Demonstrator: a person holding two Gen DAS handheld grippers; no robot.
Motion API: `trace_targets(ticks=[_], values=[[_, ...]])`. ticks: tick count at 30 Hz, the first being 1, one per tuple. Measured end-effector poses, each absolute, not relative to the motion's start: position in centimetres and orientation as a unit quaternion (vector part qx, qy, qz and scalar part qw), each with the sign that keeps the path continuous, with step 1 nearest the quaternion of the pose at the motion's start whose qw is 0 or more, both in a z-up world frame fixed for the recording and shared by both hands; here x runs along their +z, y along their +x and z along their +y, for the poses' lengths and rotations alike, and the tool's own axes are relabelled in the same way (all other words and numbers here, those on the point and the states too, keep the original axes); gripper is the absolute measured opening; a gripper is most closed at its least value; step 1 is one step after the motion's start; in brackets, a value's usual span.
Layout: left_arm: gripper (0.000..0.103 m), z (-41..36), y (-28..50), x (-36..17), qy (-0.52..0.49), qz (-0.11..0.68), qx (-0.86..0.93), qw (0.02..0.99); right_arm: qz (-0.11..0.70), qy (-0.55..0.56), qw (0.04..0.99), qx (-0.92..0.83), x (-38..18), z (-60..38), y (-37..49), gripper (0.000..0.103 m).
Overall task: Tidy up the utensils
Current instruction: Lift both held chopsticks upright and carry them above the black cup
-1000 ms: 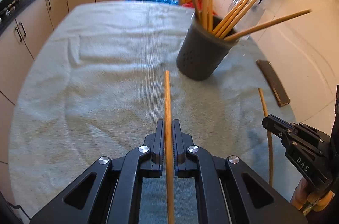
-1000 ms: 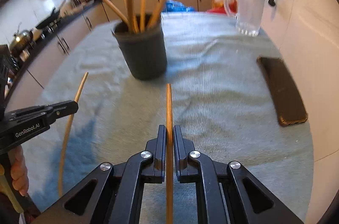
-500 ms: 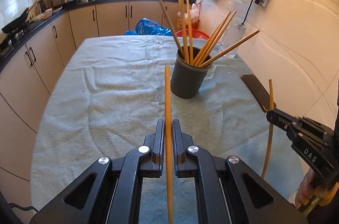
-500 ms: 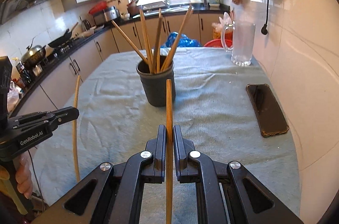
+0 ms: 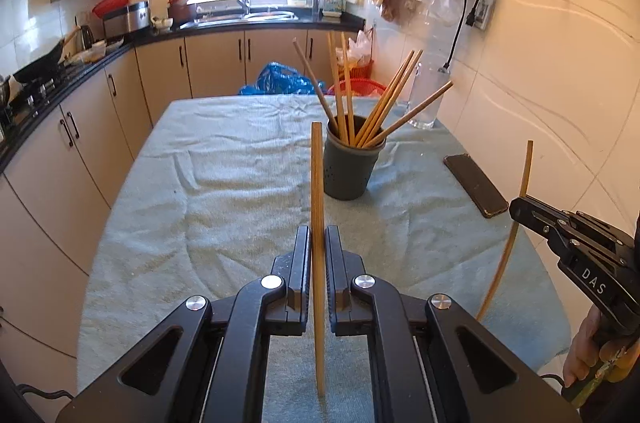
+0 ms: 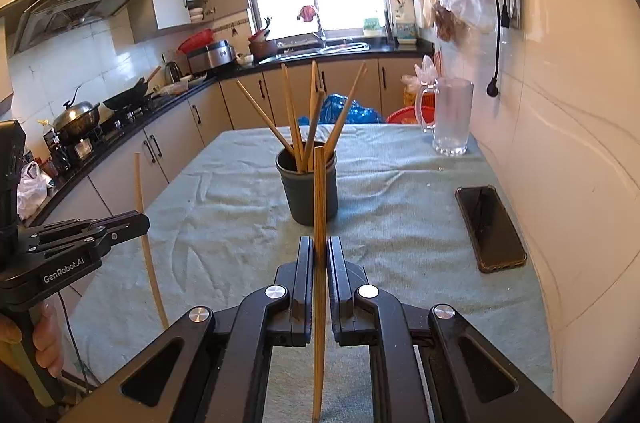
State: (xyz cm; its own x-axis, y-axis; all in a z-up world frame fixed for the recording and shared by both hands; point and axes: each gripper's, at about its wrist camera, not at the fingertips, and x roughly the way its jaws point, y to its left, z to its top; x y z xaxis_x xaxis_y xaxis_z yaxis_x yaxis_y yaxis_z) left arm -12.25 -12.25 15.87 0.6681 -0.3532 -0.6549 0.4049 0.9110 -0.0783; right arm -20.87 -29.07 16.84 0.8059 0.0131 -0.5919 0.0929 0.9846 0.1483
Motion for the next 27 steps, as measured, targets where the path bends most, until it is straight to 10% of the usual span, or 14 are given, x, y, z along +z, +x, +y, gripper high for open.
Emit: trace_targets(ticks=[27], values=[[0.006,-12.2,-10.0,17.9,0.086,0.312,-0.169,0.931,0.288,0.069,0.955,-0.002,19.8,-28.1,-17.9,0.007]])
